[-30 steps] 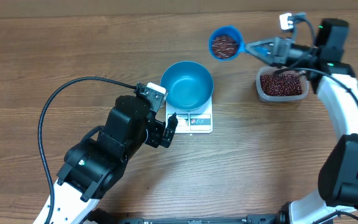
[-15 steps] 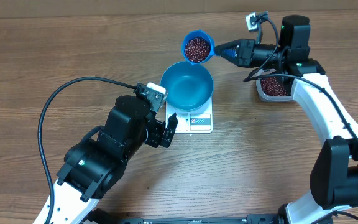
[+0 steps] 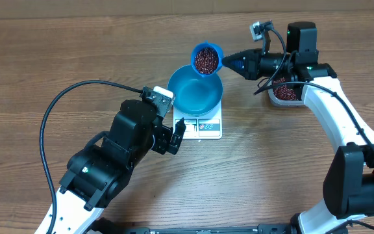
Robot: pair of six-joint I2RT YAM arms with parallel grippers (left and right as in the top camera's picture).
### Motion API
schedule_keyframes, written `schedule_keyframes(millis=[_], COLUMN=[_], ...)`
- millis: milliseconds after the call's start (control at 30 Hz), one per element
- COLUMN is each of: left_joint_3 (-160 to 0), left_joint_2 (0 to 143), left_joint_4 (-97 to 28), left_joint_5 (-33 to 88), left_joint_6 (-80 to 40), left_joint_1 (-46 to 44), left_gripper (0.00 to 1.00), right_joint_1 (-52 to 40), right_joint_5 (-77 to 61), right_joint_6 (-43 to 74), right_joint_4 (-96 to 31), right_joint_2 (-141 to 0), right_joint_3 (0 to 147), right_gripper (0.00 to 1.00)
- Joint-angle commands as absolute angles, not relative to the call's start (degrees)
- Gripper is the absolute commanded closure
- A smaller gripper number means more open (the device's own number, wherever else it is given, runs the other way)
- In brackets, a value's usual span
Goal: Scoop item into bowl and weigh 150g on scale
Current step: 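Carry the filled scoop over the blue bowl with the right gripper, then tilt the scoop with the right gripper to pour beans into bowl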
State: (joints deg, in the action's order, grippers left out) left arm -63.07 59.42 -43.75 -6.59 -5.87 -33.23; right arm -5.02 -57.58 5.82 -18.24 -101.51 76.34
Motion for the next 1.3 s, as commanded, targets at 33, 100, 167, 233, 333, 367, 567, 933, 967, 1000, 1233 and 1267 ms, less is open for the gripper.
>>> schedule_keyframes(millis=[33,100,167,233,333,367,567,933,967,1000,1233,1267], left_joint_3=[-63.3,-63.3,-63.3,-63.3,-63.3,-63.3,-63.3,-63.3,-63.3,-63.3,-63.3,-63.3], left_joint_2=[59.2,59.2,59.2,59.2,59.2,59.2,59.2,59.2,59.2,59.2,59.2,59.2], left_joint_4=[-43.5,-43.5,-43.5,-43.5,-43.5,-43.5,-43.5,-43.5,-43.5,-43.6,-43.5,-43.5], left_joint_5=[-6.1,-6.1,-6.1,-6.1,-6.1,-6.1,-6.1,-6.1,-6.1,-6.1,-6.1,-6.1], left_joint_6=[-6.4,-6.4,-6.4,-6.4,-6.4,-6.4,-6.4,-6.4,-6.4,-6.4,-6.4,-6.4], left_joint_1=[-33.0,-33.0,-33.0,-33.0,-33.0,-33.0,-33.0,-33.0,-33.0,-33.0,-33.0,-33.0], left_gripper=[0.0,0.0,0.0,0.0,0.01,0.0,0.0,0.0,0.0,0.0,0.01,0.0], right_joint_1=[-5.2,-5.2,-5.2,-5.2,-5.3,-5.3,-6.4,-10.0,-10.0,-10.0,-10.0,-10.0], right_joint_5=[-57.8,-57.8,-57.8,-57.8,-56.6,-56.4,-56.4,-56.4,-56.6,-56.6,-56.6,-56.6], right_joint_6=[-2.0,-3.8,-6.4,-8.4,-9.4,-9.6,-14.2,-25.4,-26.1,-26.8,-30.3,-30.3], right_joint_4=[-20.8,-21.8,-22.9,-23.6,-23.8,-23.8,-23.9,-23.7,-23.7,-23.7,-23.0,-23.0], right_joint_2=[-99.3,-99.3,-99.3,-99.3,-99.3,-99.3,-99.3,-99.3,-99.3,-99.3,-99.3,-99.3], right_joint_3=[77.0,77.0,77.0,77.0,77.0,77.0,77.0,77.0,77.0,77.0,77.0,77.0], right_gripper=[0.96,0.96,0.96,0.96,0.96,0.96,0.96,0.96,0.96,0.96,0.96,0.96])
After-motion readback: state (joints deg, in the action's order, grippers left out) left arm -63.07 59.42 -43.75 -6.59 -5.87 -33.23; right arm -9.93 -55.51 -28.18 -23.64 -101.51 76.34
